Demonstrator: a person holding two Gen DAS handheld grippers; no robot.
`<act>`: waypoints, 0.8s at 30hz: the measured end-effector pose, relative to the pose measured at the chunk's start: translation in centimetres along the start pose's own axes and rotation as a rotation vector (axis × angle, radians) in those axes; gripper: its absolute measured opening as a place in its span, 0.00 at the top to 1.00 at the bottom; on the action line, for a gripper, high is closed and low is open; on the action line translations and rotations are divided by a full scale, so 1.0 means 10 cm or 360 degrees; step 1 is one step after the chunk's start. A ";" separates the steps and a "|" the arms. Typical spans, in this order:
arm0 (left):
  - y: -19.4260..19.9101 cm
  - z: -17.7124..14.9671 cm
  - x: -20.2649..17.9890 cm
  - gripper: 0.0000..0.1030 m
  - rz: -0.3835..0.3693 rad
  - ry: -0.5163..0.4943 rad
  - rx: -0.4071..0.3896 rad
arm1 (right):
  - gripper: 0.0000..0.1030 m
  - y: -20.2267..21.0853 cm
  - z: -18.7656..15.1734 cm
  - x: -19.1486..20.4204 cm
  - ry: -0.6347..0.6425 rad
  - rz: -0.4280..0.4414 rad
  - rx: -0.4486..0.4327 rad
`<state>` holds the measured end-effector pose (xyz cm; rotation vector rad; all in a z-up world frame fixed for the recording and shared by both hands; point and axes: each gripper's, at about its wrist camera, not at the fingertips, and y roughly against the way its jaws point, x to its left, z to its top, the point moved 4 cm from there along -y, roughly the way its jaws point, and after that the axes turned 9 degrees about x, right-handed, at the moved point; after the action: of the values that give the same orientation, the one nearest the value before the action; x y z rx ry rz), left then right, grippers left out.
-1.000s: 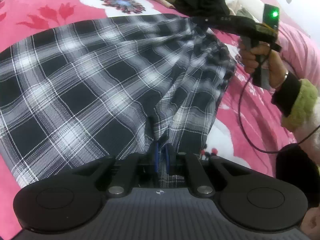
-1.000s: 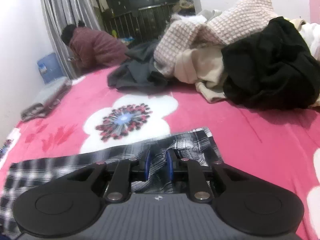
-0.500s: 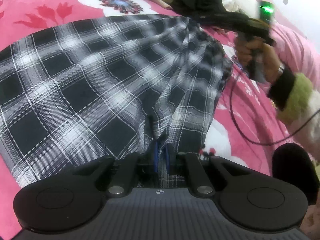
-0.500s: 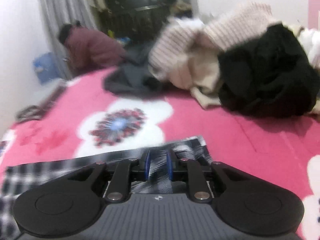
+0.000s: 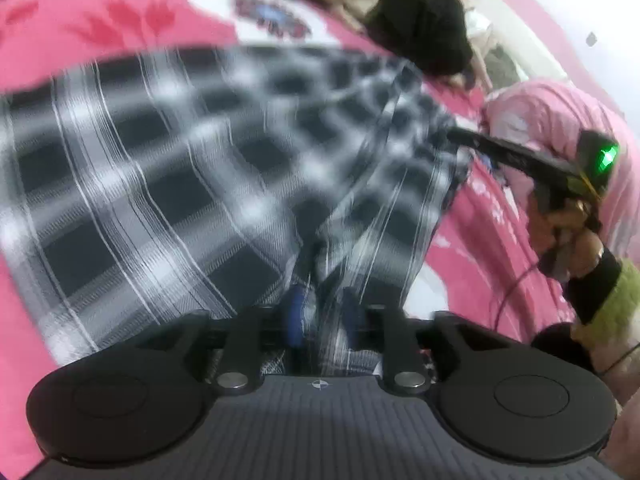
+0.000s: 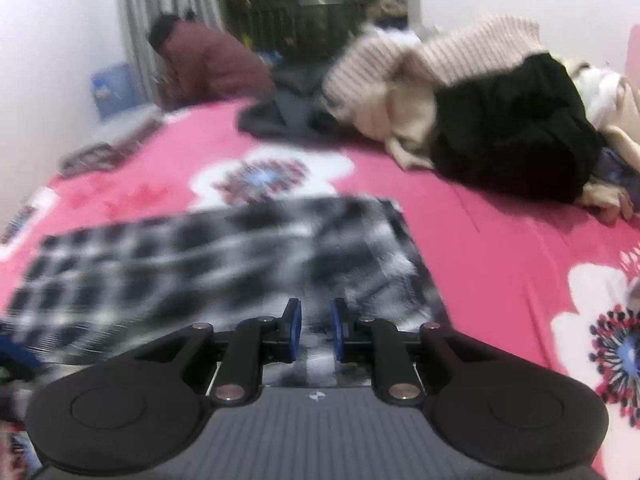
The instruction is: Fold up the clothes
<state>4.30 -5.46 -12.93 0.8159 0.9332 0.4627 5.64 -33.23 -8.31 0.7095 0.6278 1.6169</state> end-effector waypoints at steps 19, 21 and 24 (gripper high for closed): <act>0.96 -0.18 0.72 0.59 0.0248 0.0479 -0.0406 | 0.77 0.22 -0.53 1.89 0.0525 0.0484 -0.0044; 0.95 -0.26 0.81 0.59 0.0278 0.0534 -0.0386 | 0.74 0.06 -0.68 2.15 0.0589 0.0532 0.0042; 0.90 -0.33 0.87 0.59 0.0334 0.0590 -0.0349 | 0.64 -0.23 -0.95 2.38 0.0755 0.0364 0.0128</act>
<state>6.01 7.26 -11.55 0.6399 1.1186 0.9051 -2.57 -9.45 -13.86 0.4653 0.9843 2.0036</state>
